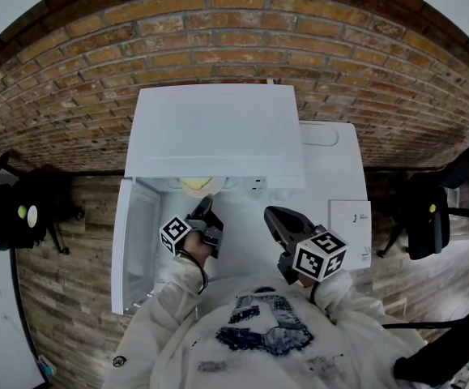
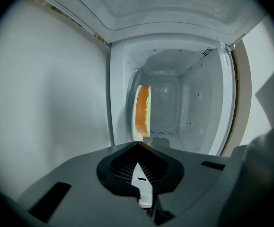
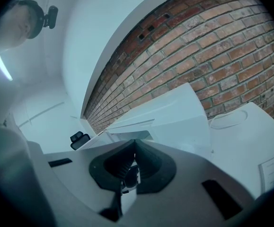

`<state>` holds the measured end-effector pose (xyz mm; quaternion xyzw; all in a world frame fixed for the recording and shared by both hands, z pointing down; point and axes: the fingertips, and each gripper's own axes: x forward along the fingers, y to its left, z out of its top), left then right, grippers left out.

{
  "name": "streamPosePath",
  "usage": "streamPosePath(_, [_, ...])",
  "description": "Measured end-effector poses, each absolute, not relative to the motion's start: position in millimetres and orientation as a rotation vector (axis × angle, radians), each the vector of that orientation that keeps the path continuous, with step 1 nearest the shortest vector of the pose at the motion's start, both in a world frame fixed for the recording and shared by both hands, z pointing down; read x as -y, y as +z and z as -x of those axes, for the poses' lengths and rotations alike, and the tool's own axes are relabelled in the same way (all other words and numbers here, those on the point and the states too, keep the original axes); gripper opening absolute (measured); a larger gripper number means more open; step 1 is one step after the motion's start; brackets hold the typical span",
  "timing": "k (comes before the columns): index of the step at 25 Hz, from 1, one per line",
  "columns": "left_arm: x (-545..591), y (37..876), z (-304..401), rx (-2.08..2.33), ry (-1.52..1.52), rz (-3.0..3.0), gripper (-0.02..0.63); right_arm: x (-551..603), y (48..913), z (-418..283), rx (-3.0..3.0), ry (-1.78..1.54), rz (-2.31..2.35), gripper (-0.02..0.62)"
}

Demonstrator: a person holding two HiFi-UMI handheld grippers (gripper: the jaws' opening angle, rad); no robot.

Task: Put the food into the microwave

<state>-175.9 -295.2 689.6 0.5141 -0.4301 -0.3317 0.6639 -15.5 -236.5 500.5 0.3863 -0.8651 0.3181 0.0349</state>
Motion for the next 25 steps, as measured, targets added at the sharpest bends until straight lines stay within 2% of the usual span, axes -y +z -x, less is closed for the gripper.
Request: streamPosePath(25, [331.6,690.4,182.7,0.961,-0.734,-1.194,0.008,243.2,505.6,13.1,2.625,1.003,-1.235,0.014])
